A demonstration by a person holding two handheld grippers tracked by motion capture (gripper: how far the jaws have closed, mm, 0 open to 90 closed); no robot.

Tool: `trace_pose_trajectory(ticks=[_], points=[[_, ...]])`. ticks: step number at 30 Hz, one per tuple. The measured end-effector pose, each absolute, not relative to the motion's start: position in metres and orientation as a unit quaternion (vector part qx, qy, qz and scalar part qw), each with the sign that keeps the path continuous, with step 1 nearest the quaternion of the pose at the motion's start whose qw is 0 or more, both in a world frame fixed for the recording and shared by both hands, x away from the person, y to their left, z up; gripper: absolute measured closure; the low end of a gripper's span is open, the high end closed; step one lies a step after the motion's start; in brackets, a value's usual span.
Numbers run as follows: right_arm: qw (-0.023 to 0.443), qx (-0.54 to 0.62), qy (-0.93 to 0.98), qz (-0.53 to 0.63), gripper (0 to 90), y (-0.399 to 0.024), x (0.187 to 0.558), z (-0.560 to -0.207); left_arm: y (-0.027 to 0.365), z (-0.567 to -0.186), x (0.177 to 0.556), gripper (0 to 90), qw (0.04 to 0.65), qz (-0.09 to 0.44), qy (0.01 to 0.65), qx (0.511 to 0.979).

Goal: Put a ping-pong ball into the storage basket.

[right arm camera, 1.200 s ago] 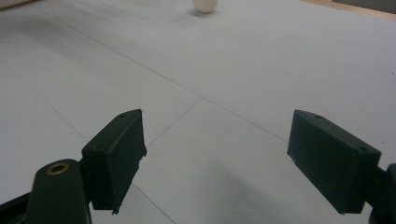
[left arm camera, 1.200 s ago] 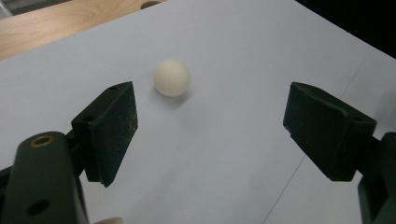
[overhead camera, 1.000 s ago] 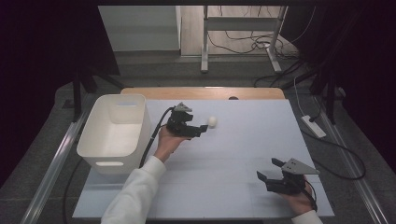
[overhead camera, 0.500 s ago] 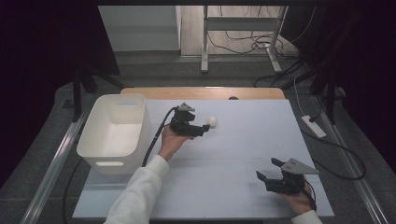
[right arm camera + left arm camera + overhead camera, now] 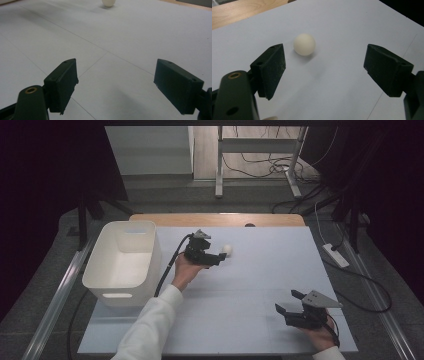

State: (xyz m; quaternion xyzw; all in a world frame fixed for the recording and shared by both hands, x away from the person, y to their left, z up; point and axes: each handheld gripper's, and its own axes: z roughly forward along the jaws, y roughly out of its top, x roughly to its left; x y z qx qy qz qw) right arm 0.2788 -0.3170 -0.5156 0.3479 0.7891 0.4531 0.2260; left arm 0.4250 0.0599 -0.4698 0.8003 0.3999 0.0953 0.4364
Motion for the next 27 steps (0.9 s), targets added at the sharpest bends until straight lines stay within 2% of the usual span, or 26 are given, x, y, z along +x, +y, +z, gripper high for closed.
trace_pose_trajectory(ticks=[27], points=[[0.225, 0.349, 0.788, 0.455, 18.8, -0.317, 0.28, -0.515, 0.047, -0.482, 0.444, 18.3, 0.42, 0.094, 0.402, 0.809]])
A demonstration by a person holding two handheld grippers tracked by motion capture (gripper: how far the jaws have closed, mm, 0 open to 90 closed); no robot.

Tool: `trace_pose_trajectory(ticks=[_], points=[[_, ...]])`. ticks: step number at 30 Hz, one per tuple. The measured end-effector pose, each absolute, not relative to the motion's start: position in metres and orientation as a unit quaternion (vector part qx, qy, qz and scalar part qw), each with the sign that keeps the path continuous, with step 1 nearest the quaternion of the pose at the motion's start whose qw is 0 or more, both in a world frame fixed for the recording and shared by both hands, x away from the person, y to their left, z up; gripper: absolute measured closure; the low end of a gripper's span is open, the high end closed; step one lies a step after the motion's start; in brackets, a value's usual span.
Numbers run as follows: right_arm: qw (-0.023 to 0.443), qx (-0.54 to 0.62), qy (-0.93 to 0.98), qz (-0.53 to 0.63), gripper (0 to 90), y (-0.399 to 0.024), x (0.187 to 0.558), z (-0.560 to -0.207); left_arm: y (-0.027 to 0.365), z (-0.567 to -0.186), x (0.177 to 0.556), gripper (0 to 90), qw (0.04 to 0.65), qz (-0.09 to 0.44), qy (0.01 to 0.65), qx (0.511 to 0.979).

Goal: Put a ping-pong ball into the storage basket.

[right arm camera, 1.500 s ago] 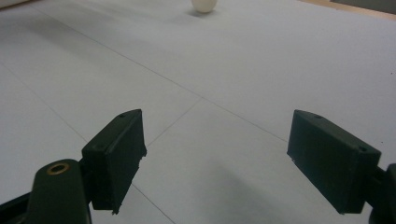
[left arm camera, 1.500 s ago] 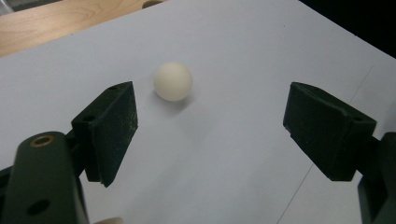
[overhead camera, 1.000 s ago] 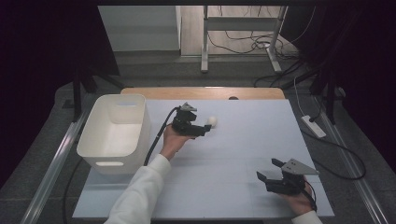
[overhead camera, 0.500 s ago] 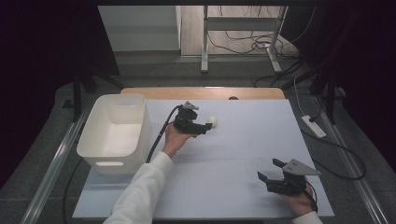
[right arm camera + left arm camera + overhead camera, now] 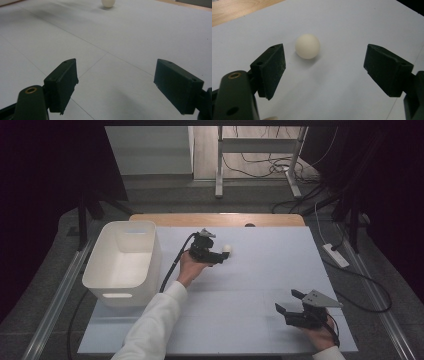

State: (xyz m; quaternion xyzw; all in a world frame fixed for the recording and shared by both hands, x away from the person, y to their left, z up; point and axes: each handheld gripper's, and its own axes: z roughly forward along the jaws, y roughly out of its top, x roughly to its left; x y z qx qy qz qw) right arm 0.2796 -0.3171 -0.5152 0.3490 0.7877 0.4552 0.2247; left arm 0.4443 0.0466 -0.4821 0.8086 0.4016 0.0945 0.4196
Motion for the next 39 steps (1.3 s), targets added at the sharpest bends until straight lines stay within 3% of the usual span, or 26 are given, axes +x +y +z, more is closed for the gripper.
trace_pose_trajectory(ticks=[39], points=[[0.23, 0.356, 0.783, 0.455, 18.9, -0.32, 0.274, -0.515, 0.016, -0.514, 0.474, 18.1, 0.393, 0.102, 0.399, 0.822]])
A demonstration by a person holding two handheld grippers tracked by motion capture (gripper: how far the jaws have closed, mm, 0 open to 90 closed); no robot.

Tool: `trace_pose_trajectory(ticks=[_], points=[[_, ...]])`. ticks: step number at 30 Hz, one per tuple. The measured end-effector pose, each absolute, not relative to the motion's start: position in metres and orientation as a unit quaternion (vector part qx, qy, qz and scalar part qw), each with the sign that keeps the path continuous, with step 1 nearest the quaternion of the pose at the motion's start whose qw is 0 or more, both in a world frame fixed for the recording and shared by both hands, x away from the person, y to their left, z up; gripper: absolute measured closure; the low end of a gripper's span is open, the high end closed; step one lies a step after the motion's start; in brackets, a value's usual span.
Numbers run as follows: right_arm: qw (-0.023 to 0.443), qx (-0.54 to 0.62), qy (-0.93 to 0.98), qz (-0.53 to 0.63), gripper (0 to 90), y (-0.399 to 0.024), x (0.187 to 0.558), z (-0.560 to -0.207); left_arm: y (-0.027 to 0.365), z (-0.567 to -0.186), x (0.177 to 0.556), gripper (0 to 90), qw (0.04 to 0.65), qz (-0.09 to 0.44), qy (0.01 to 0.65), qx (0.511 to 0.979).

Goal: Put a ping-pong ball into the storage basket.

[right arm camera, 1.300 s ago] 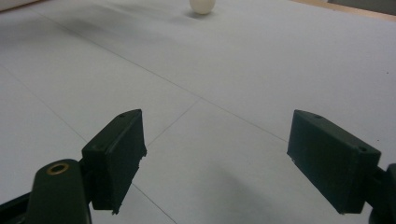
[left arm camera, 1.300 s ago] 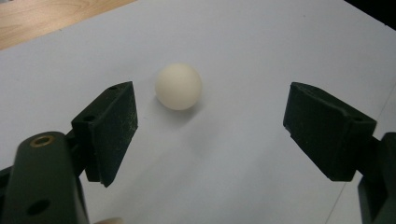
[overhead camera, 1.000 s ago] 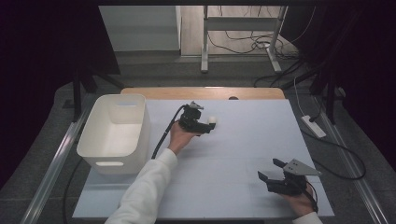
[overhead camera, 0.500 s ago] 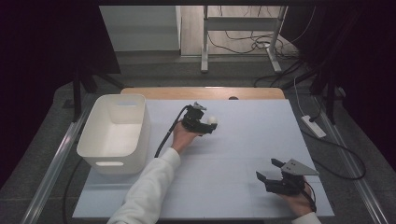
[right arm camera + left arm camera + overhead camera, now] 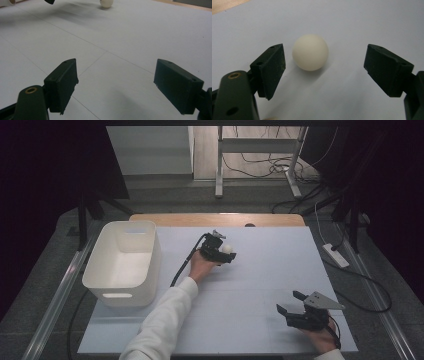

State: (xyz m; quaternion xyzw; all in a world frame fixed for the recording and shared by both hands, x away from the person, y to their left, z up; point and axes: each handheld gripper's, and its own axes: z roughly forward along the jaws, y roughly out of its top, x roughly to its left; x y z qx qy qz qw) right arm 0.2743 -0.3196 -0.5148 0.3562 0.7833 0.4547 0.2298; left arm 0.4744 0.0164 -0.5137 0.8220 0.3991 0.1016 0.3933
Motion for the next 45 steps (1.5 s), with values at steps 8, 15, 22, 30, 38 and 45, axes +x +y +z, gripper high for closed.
trace_pose_trajectory(ticks=[8, 15, 22, 30, 38, 45], points=[[0.23, 0.357, 0.782, 0.456, 18.8, -0.321, 0.274, -0.515, 0.016, -0.515, 0.478, 18.1, 0.389, 0.103, 0.404, 0.821], [0.23, 0.358, 0.782, 0.455, 18.9, -0.321, 0.274, -0.515, 0.014, -0.518, 0.482, 18.1, 0.388, 0.102, 0.408, 0.82], [0.23, 0.359, 0.782, 0.454, 18.9, -0.321, 0.274, -0.516, 0.011, -0.522, 0.486, 18.1, 0.384, 0.1, 0.409, 0.822], [0.231, 0.36, 0.782, 0.454, 18.9, -0.322, 0.274, -0.516, 0.011, -0.527, 0.492, 18.3, 0.379, 0.103, 0.412, 0.822], [0.231, 0.359, 0.782, 0.453, 18.8, -0.323, 0.275, -0.516, 0.009, -0.528, 0.496, 19.4, 0.381, 0.102, 0.411, 0.822], [0.231, 0.361, 0.782, 0.453, 18.9, -0.324, 0.274, -0.516, 0.006, -0.531, 0.499, 26.9, 0.374, 0.1, 0.412, 0.825]])
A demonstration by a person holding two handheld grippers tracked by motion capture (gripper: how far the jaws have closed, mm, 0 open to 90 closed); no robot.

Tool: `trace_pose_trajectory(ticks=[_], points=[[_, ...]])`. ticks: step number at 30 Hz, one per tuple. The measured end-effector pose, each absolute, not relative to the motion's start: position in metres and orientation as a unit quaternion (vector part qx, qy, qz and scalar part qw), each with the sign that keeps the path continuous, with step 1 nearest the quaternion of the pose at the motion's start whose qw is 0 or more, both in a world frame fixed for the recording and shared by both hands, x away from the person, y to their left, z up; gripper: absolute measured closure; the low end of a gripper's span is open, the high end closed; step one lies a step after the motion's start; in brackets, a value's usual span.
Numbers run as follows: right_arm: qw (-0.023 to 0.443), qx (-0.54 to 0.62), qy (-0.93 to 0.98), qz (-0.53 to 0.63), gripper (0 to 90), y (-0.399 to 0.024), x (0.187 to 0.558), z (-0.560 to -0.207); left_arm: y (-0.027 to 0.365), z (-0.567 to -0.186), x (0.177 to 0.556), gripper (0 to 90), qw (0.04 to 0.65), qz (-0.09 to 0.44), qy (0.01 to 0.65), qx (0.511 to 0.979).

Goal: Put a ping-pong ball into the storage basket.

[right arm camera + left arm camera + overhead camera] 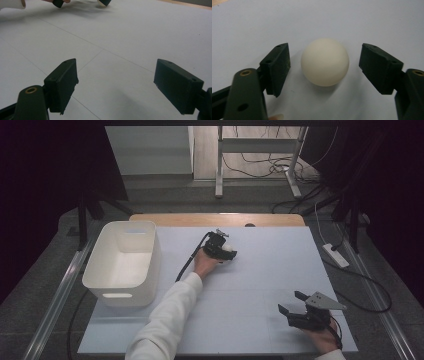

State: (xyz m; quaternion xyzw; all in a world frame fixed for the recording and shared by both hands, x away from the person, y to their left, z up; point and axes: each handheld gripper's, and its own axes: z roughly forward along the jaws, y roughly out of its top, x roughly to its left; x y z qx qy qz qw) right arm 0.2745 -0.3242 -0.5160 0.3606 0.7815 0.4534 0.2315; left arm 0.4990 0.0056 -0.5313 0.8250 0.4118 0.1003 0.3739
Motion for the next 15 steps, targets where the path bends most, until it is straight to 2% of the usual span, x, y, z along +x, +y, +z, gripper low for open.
trace_pose_trajectory(ticks=[4, 10, 15], points=[[0.232, 0.362, 0.781, 0.453, 18.9, -0.3253, 0.2742, -0.5157, 0.0053, -0.5313, 0.4994, 33.1, 0.374, 0.104, 0.412, 0.824], [0.231, 0.361, 0.781, 0.454, 18.9, -0.3251, 0.2742, -0.5158, 0.0047, -0.5301, 0.4985, 48.9, 0.369, 0.11, 0.411, 0.826], [0.232, 0.362, 0.781, 0.453, 18.9, -0.3256, 0.2738, -0.5156, 0.0046, -0.5287, 0.4977, 50.2, 0.365, 0.113, 0.412, 0.827]])
